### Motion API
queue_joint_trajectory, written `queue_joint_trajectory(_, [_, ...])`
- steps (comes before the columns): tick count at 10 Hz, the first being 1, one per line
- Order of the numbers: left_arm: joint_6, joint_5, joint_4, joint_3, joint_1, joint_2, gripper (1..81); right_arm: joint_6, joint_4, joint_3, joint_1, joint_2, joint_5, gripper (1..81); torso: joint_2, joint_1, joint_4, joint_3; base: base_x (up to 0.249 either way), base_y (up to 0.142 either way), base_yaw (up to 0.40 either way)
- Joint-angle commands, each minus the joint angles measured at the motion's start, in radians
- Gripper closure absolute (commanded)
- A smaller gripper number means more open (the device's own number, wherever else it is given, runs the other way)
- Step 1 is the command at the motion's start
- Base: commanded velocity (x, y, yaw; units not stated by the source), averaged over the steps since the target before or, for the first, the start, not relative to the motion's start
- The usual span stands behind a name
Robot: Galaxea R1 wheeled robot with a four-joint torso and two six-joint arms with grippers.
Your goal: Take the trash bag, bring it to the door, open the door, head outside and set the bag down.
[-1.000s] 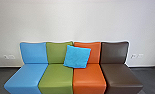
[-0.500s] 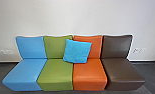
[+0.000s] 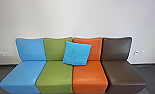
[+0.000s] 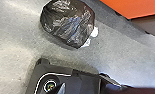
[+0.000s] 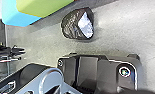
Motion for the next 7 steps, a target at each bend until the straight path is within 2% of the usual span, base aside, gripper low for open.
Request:
queue_joint_trajectory(1, [0.001,0.066,-0.014,0.009,-0.093,-0.027,1.0,0.007,0.025,0.023,0.055,-0.062,-0.058,1.0,-0.097,0.062,0.000,0.000,0.000,0.000,0.000])
queue_joint_trajectory(3, [0.001,0.068,-0.012,0.008,-0.110,-0.020,1.0,0.015,0.023,0.022,0.058,-0.065,-0.058,1.0,-0.166,0.105,0.000,0.000,0.000,0.000,0.000])
queue_joint_trajectory(5, [0.001,0.069,-0.017,-0.015,-0.121,-0.015,1.0,0.015,0.020,0.031,0.065,-0.066,-0.058,1.0,-0.228,0.145,0.000,-0.095,0.000,0.000,0.000])
queue_joint_trajectory(7, [0.001,0.109,-0.020,-0.023,-0.135,-0.013,1.0,0.015,0.021,0.032,0.076,-0.063,-0.060,1.0,-0.285,0.180,0.000,-0.126,0.000,0.000,0.000])
